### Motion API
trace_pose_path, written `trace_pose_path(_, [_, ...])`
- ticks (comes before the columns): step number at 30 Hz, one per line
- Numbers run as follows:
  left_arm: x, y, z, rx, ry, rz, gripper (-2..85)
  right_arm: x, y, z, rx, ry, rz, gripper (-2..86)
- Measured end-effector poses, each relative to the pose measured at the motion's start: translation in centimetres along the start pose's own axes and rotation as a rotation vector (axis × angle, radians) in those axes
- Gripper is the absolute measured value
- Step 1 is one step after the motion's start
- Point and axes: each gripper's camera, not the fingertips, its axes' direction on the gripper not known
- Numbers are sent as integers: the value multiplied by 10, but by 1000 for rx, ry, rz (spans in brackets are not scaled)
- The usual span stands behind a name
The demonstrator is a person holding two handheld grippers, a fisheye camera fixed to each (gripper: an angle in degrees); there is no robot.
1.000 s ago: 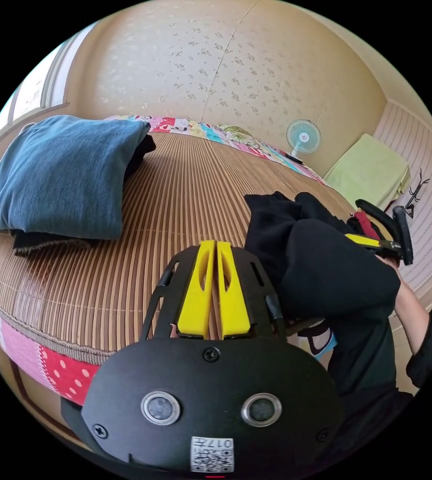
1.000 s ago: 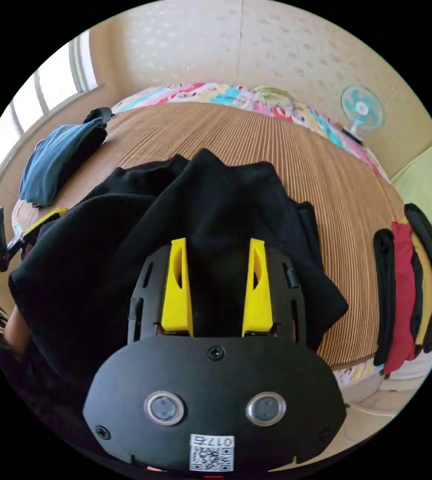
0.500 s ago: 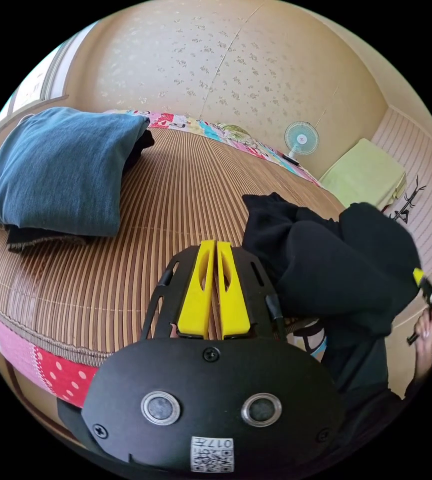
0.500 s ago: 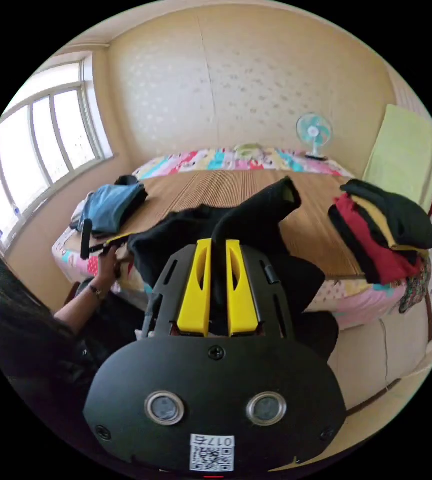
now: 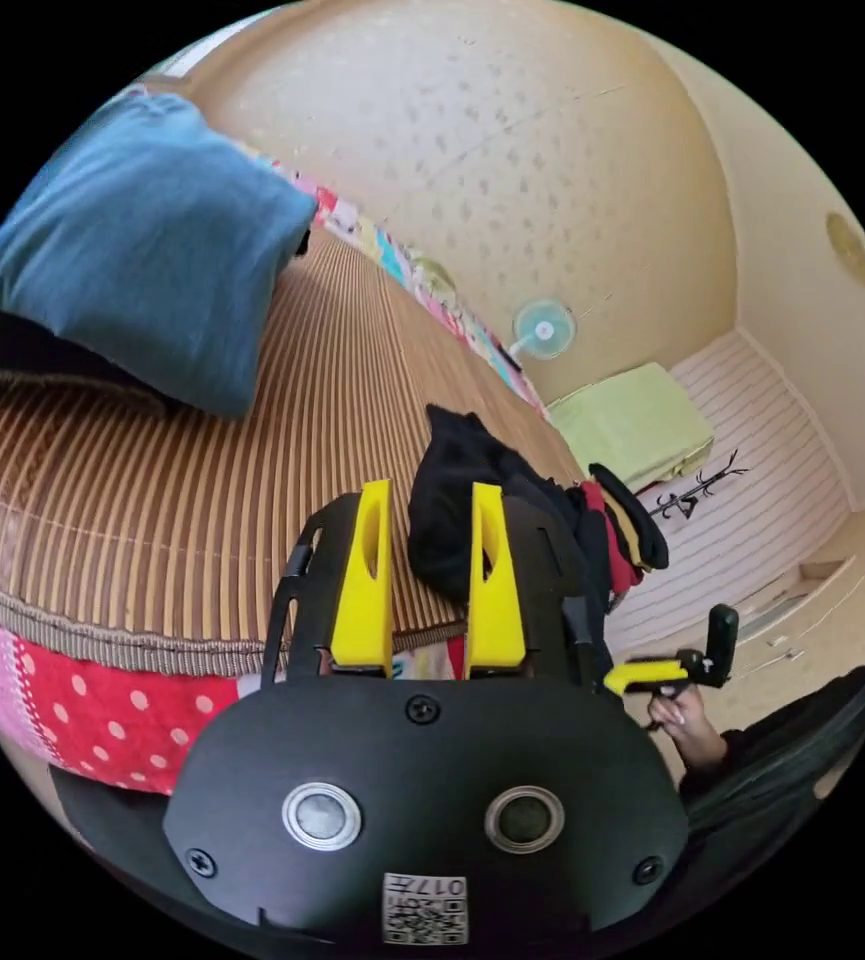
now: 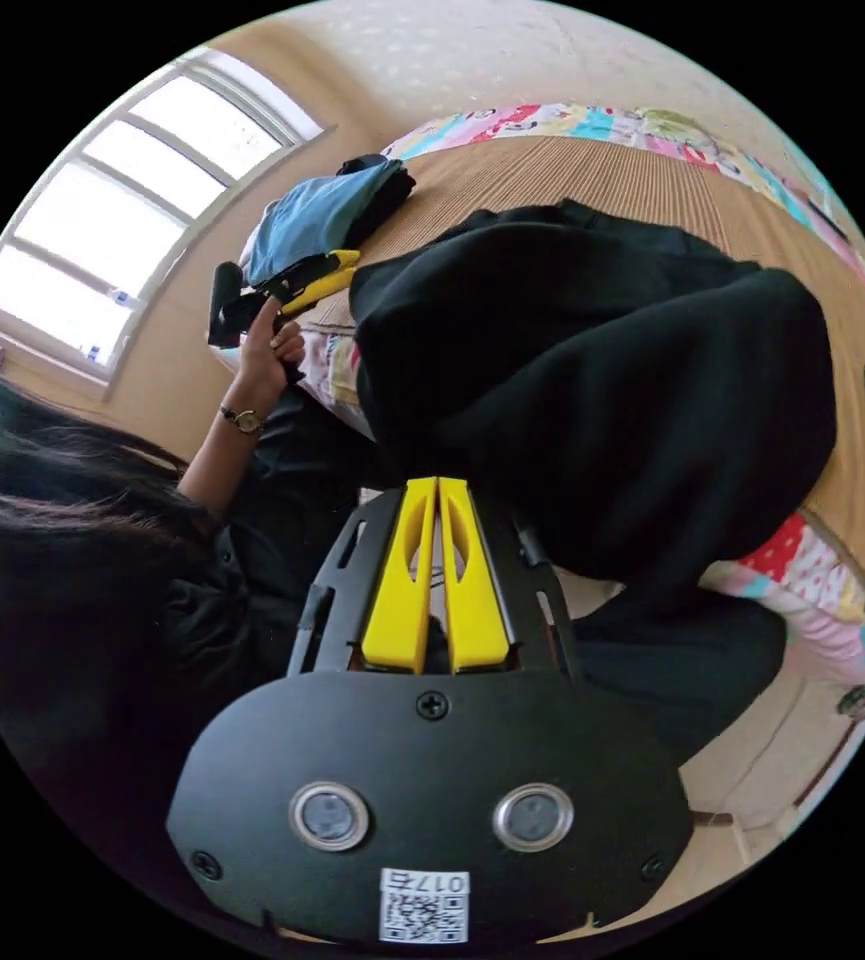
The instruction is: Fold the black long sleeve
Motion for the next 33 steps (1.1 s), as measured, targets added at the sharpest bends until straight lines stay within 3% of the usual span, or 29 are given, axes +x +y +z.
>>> trace_pose_path(7, [18,0,2,-97,-86,22,84,32,-130,-80,179,381,-107,60])
trace_pose_path(10, [13,2,-3,-118,-29,11,63,69,-196,-73,148,549,-105,101])
trace_pose_path(13, [4,7,-12,-127,26,-15,39,136,-246,-40,2,590,-47,131])
trace_pose_path(16, [-4,14,-24,-125,88,-54,11,215,-254,-2,-226,375,191,133])
trace_pose_path(19, [-4,23,-39,-108,169,-40,-1,228,-231,-31,-76,278,323,82])
trace_pose_path(22, [-6,33,-70,7,449,26,-6,203,-207,-54,-89,180,225,37])
trace_pose_path(24, [-8,40,-94,117,663,70,-7,180,-177,-104,138,70,170,30])
trace_pose_path(26, [3,51,-121,195,824,148,-9,161,-122,-179,448,-292,102,24])
trace_pose_path(29, [29,63,-156,279,995,232,-9,148,-47,-259,734,-611,35,20])
trace_pose_path(33, [46,76,-195,488,1374,215,-9,136,31,-346,998,-739,-38,18])
